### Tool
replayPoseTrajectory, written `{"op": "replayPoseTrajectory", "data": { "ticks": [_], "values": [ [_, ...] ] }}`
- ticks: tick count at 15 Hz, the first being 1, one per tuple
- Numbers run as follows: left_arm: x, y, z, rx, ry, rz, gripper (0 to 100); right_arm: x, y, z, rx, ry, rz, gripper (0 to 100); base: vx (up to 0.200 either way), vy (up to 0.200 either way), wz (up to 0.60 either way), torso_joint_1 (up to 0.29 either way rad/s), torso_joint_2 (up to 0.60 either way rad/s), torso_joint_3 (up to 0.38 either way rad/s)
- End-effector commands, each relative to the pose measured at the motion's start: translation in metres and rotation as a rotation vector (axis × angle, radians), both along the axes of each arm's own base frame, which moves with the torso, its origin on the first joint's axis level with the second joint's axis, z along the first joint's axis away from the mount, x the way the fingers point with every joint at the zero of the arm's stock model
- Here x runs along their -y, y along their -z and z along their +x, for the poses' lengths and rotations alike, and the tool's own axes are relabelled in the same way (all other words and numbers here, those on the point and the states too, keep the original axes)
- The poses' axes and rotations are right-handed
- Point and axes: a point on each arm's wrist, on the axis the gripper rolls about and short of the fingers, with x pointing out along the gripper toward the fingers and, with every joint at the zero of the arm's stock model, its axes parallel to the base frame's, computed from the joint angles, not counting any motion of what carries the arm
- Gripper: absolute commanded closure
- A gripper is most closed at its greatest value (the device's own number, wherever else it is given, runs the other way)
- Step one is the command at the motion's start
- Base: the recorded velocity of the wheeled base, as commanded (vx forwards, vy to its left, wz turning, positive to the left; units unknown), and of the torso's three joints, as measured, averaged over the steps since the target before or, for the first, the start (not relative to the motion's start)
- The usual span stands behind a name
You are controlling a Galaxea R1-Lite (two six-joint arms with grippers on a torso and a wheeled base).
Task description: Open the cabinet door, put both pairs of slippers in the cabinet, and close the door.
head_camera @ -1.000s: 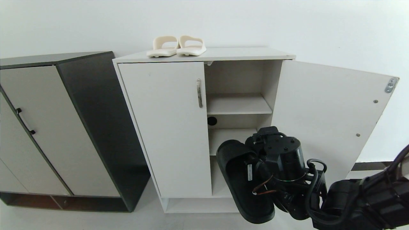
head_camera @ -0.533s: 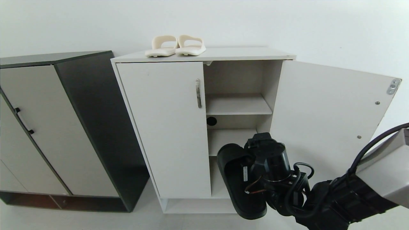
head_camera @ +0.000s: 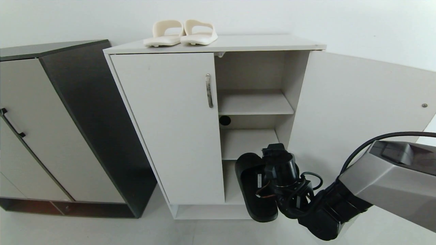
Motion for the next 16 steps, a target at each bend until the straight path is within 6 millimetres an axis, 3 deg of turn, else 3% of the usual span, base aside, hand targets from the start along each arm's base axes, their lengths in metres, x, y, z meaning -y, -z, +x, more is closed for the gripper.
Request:
{"op": "replayPoseTrajectory", "data": {
  "ticks": [1,6,9,16],
  "values": [
    [0.0,0.0,0.0,-0.002,0.0,0.0,100,0.0,0.011,0.007,-0.009,0.011,-0.008,100,0.0,0.0,0.0,0.002,0.0,-0.203],
    [0.0,0.0,0.0,-0.002,0.0,0.0,100,-0.008,0.025,0.021,0.076,0.02,0.059,100,0.0,0.0,0.0,0.006,0.0,-0.194],
    [0.0,0.0,0.0,-0.002,-0.002,0.0,100,-0.008,0.016,0.022,0.152,0.011,0.074,100,0.0,0.0,0.0,0.004,0.0,-0.194],
    [0.0,0.0,0.0,-0.002,0.0,0.0,100,-0.008,0.025,0.023,0.247,0.039,0.028,100,0.0,0.0,0.0,0.002,0.0,-0.02]
  ]
}}
